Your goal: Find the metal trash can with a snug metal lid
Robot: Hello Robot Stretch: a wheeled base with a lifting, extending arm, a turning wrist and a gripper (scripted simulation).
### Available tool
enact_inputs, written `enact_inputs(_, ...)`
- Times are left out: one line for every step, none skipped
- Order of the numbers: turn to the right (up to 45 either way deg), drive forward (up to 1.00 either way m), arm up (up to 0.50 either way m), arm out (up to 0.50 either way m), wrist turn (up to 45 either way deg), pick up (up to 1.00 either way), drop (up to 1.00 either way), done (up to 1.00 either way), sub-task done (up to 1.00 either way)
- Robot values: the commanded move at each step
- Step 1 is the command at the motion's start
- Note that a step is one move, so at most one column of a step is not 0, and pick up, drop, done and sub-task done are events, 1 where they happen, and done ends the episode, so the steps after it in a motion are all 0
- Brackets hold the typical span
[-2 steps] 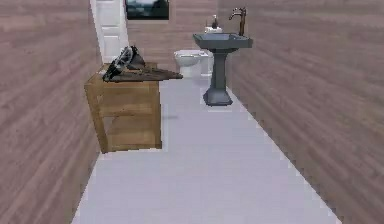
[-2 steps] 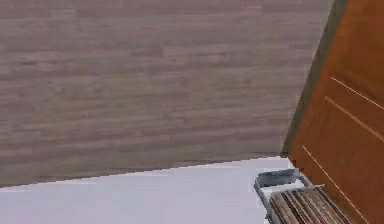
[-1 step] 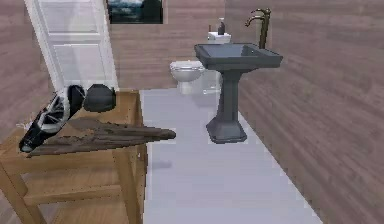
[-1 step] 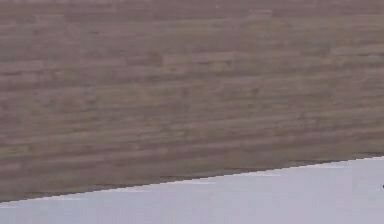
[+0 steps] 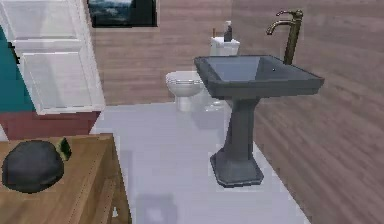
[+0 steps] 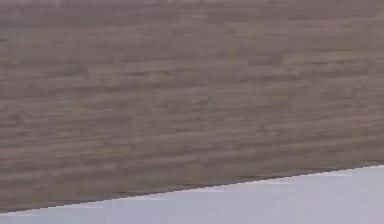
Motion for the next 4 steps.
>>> enact_inputs(-3.0,0.0,0.0,0.0,0.0,0.0,0.0,0.0,0.0)
enact_inputs(0.0,1.0,0.0,0.0,0.0,0.0,0.0,0.0,0.0)
enact_inputs(-9.0,0.0,0.0,0.0,0.0,0.0,0.0,0.0,0.0)
enact_inputs(0.0,0.1,0.0,0.0,0.0,0.0,0.0,0.0,0.0)
